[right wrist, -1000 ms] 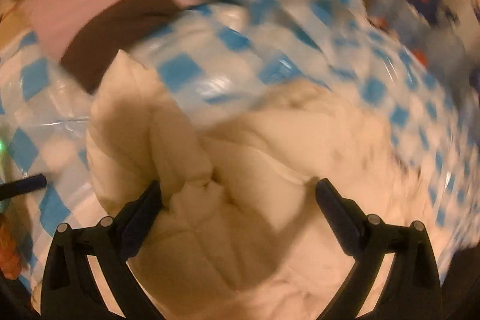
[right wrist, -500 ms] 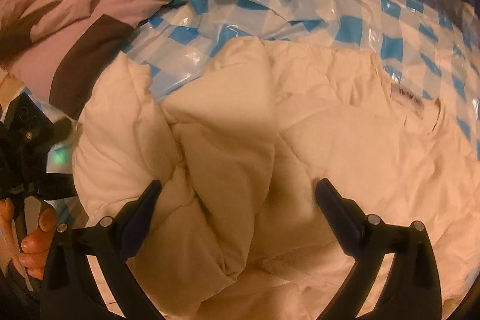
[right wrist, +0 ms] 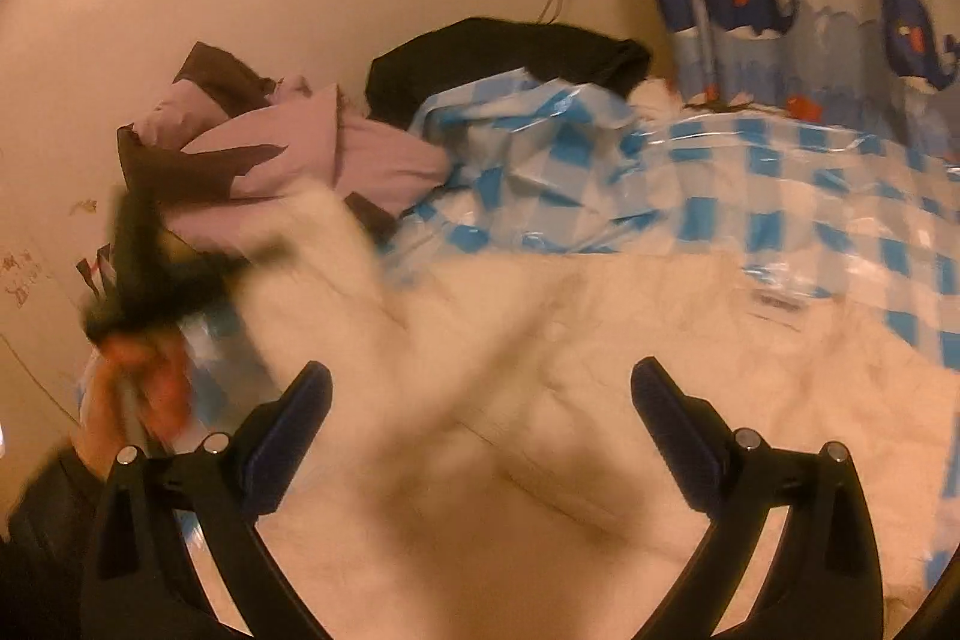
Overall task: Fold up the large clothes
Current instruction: 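Grasp the other sleeve's knit cuff with the left gripper and lift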
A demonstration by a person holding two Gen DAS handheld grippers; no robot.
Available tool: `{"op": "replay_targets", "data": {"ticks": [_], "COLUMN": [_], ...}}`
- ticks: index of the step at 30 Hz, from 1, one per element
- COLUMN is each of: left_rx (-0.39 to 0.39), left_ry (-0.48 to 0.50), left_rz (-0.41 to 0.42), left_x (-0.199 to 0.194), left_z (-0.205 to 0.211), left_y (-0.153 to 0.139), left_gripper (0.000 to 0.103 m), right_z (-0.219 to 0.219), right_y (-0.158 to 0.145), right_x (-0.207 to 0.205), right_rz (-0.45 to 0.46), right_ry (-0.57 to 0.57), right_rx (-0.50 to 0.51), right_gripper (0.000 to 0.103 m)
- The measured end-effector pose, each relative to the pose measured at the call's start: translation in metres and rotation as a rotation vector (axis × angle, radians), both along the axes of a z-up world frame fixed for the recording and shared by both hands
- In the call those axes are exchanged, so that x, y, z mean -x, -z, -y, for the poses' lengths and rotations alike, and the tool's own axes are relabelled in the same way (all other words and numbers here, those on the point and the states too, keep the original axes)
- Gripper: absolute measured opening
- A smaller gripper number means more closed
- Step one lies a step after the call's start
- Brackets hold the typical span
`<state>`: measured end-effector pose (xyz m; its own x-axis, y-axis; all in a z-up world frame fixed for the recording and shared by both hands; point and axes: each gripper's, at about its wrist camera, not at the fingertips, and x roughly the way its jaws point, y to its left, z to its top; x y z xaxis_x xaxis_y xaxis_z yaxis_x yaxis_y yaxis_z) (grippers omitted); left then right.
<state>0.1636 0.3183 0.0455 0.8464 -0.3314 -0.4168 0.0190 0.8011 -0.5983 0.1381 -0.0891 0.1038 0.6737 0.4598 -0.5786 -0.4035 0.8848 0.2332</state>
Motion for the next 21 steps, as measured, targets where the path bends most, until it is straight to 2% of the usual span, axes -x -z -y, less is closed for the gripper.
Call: {"op": "replay_targets", "data": {"ticks": [2, 4, 6, 7, 8, 10, 11, 13, 14, 16, 17, 18, 19, 20, 21], "left_rx": [-0.066, -0.169, -0.278, -0.306, -0.379, -0.456, -0.462, -0.438, -0.436, -0.463, -0.462, -0.462, -0.462, -0.457, -0.446], "left_ry": [-0.089, -0.154, -0.207, -0.219, -0.247, -0.267, -0.276, -0.286, -0.279, -0.251, -0.23, -0.204, -0.182, -0.156, -0.119], "left_rz": [0.099, 0.111, 0.06, 0.027, -0.024, -0.093, -0.107, -0.095, -0.081, -0.041, -0.019, 0.005, 0.02, 0.035, 0.056], "left_x": [0.019, 0.024, 0.014, 0.005, -0.009, -0.029, -0.033, -0.038, -0.04, -0.036, -0.032, -0.031, -0.03, -0.027, -0.023], "left_z": [-0.027, -0.042, -0.05, -0.054, -0.054, -0.054, -0.054, -0.049, -0.042, -0.019, -0.009, 0.01, 0.024, 0.041, 0.065], "left_y": [-0.042, -0.067, -0.072, -0.069, -0.063, -0.053, -0.05, -0.053, -0.055, -0.064, -0.07, -0.077, -0.08, -0.084, -0.09], "left_gripper": [0.015, 0.015, 0.015, 0.015, 0.015, 0.015, 0.015, 0.015, 0.015, 0.015, 0.015, 0.015, 0.015, 0.015, 0.015], "right_z": [0.024, 0.046, 0.067, 0.072, 0.073, 0.066, 0.061, 0.061, 0.064, 0.068, 0.069, 0.069, 0.069, 0.071, 0.078], "right_y": [0.006, 0.02, 0.044, 0.056, 0.075, 0.12, 0.146, 0.151, 0.139, 0.108, 0.093, 0.09, 0.1, 0.116, 0.127], "right_x": [0.001, -0.005, -0.024, -0.031, -0.044, -0.066, -0.073, -0.075, -0.071, -0.054, -0.045, -0.044, -0.053, -0.063, -0.066], "right_rz": [-0.014, -0.057, -0.158, -0.191, -0.252, -0.423, -0.488, -0.486, -0.459, -0.313, -0.231, -0.206, -0.267, -0.376, -0.449], "right_ry": [0.059, 0.115, 0.188, 0.207, 0.234, 0.215, 0.193, 0.209, 0.218, 0.196, 0.218, 0.233, 0.216, 0.185, 0.165], "right_rx": [0.08, 0.105, 0.135, 0.151, 0.209, 0.323, 0.376, 0.366, 0.313, 0.191, 0.202, 0.237, 0.292, 0.322, 0.286], "right_gripper": [0.096, 0.096, 0.096, 0.096, 0.096, 0.096, 0.097, 0.097, 0.097, 0.097, 0.097, 0.097, 0.097, 0.097, 0.097]}}
